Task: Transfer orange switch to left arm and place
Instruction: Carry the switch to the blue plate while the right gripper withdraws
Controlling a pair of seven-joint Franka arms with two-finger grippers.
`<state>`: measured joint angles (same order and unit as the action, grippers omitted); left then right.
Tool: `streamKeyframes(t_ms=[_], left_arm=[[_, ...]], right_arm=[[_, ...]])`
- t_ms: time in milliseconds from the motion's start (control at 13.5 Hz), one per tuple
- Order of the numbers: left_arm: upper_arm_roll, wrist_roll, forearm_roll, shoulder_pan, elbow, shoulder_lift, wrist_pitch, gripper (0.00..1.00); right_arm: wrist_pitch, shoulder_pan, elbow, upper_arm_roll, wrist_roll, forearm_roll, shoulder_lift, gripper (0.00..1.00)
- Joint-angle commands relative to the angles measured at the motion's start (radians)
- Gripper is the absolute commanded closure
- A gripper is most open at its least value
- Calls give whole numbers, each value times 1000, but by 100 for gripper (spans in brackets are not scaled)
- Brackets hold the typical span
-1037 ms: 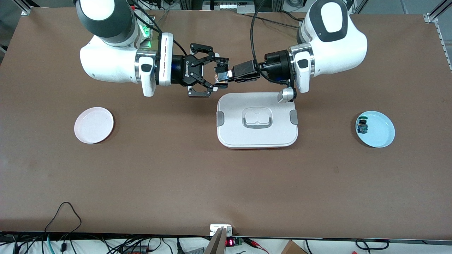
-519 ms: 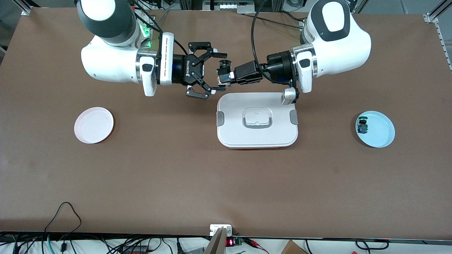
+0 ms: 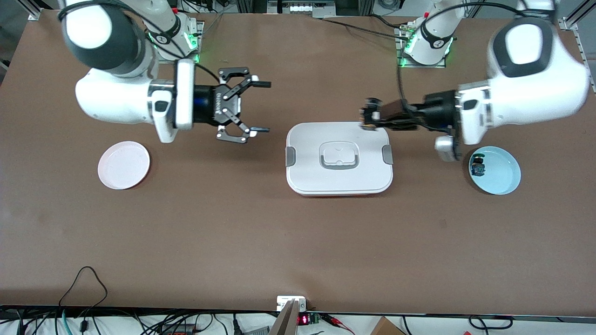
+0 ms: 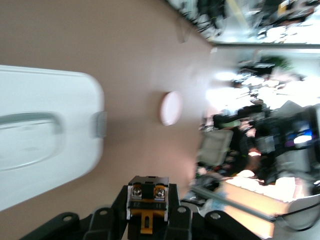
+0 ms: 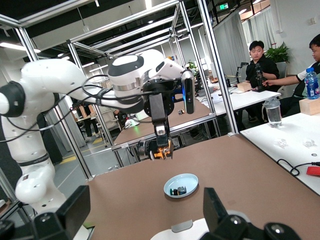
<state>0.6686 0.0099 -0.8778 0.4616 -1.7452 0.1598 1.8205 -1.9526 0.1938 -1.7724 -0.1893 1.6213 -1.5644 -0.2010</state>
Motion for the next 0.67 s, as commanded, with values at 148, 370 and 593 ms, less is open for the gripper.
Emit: streamKeyframes(t_ms=[148,370,593], left_arm=[[8,-4,461,156,15,-17,-217,100],[8,22,770,216,10,-13,-247,100],[5,7,951,270,-40,-3,-193,100]], right_arm=[[164,-5,-55,120,-6,53,25,0],[317,-19,-47,181,-191,156,25,0],[406,-20,-39,246,-357,268,31,0]])
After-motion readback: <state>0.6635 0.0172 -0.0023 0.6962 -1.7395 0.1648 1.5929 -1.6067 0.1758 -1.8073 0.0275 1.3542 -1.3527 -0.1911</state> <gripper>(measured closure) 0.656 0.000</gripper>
